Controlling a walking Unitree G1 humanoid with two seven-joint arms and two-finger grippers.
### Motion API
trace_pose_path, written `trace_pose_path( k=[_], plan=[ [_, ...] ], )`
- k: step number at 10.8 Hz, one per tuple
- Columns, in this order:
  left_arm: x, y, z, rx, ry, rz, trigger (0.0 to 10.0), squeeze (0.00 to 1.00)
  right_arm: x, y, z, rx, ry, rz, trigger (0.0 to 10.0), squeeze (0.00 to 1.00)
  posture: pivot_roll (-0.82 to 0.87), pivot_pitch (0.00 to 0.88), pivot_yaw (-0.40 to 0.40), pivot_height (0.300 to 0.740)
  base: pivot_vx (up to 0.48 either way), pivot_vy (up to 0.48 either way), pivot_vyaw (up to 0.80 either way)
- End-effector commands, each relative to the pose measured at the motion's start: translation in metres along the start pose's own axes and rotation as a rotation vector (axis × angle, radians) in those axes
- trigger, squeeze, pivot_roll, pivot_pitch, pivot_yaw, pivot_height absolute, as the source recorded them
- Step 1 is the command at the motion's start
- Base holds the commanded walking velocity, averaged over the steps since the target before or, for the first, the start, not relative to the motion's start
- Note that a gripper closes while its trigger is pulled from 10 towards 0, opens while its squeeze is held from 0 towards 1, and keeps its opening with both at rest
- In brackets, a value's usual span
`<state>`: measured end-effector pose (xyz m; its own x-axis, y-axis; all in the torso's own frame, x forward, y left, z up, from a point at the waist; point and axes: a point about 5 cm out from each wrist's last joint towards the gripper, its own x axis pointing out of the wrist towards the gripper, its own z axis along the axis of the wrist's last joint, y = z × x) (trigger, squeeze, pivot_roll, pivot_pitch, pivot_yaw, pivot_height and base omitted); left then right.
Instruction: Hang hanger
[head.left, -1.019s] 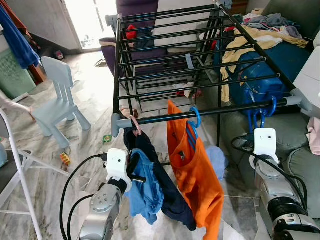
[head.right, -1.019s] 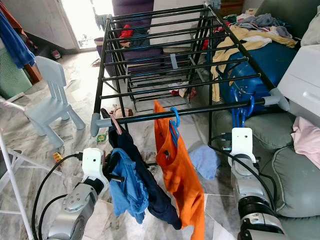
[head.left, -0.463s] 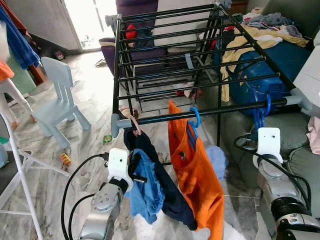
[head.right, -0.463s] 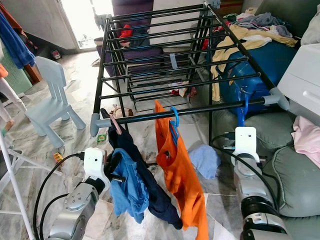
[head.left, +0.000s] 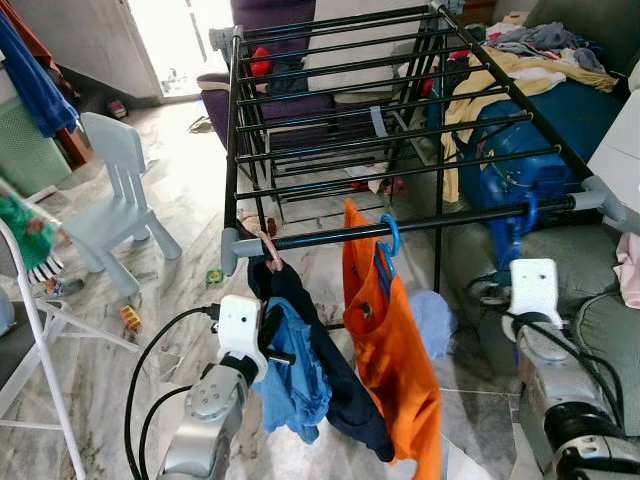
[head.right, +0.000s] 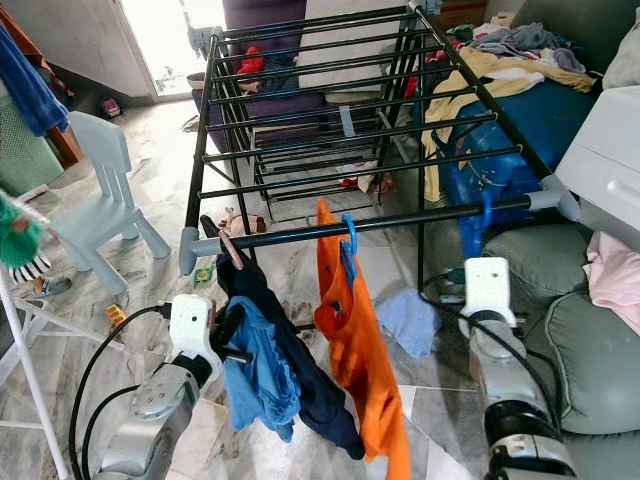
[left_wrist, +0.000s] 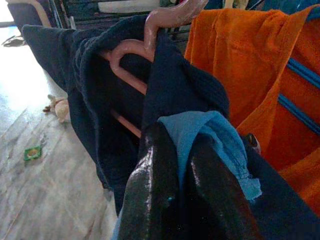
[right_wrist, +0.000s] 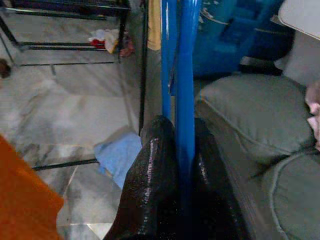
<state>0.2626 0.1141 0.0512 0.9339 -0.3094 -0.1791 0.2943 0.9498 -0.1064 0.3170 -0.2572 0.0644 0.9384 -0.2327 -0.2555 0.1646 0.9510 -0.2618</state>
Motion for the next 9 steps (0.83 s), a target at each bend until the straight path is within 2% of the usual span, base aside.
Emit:
trace_pose_path(
  k=[1, 2, 3, 4, 5, 6, 9],
  plan=[
    [0.0024, 0.0014, 0.0031, 0.017, -0.008, 0.004, 10.0, 0.00, -0.0004, 0.0097, 0.0036, -0.004, -0.024, 0.051, 5.4, 0.00, -0.13, 0.000, 0.113, 0.740, 0.000, 0.000, 0.00],
    [0.0026, 0.0012, 0.0029, 0.018, -0.007, 0.004, 10.0, 0.00, -0.0018, 0.0132, 0.0027, -0.023, -0.029, 0.075, 7.9, 0.00, -0.13, 0.000, 0.113, 0.740, 0.000, 0.000, 0.00],
    [0.0031, 0.0013, 0.0028, 0.019, -0.007, 0.004, 10.0, 0.00, -0.0023, 0.0130, 0.0016, -0.021, -0.025, 0.077, 10.0, 0.00, -0.13, 0.000, 0.113, 0.740, 0.000, 0.000, 0.00],
    [0.0033, 0.0012, 0.0028, 0.020, -0.007, 0.004, 10.0, 0.00, -0.0030, 0.0128, 0.0000, -0.023, -0.019, 0.083, 10.0, 0.00, -0.14, 0.000, 0.114, 0.740, 0.000, 0.000, 0.00],
    [0.0035, 0.0014, 0.0025, 0.022, -0.006, 0.003, 10.0, 0.00, -0.0049, 0.0133, -0.0054, -0.021, 0.002, 0.107, 10.0, 0.45, -0.14, 0.000, 0.115, 0.740, 0.000, 0.000, 0.00],
    [0.0036, 0.0017, 0.0037, 0.023, -0.012, 0.006, 10.0, 0.00, -0.0059, 0.0142, -0.0057, -0.017, -0.005, 0.128, 10.0, 1.00, -0.14, 0.000, 0.117, 0.740, 0.000, 0.000, 0.00],
    [0.0041, 0.0012, 0.0053, 0.031, -0.017, 0.004, 10.0, 0.00, -0.0046, 0.0081, -0.0005, -0.020, -0.034, 0.096, 10.0, 1.00, -0.14, 0.000, 0.119, 0.740, 0.000, 0.000, 0.00]
  ],
)
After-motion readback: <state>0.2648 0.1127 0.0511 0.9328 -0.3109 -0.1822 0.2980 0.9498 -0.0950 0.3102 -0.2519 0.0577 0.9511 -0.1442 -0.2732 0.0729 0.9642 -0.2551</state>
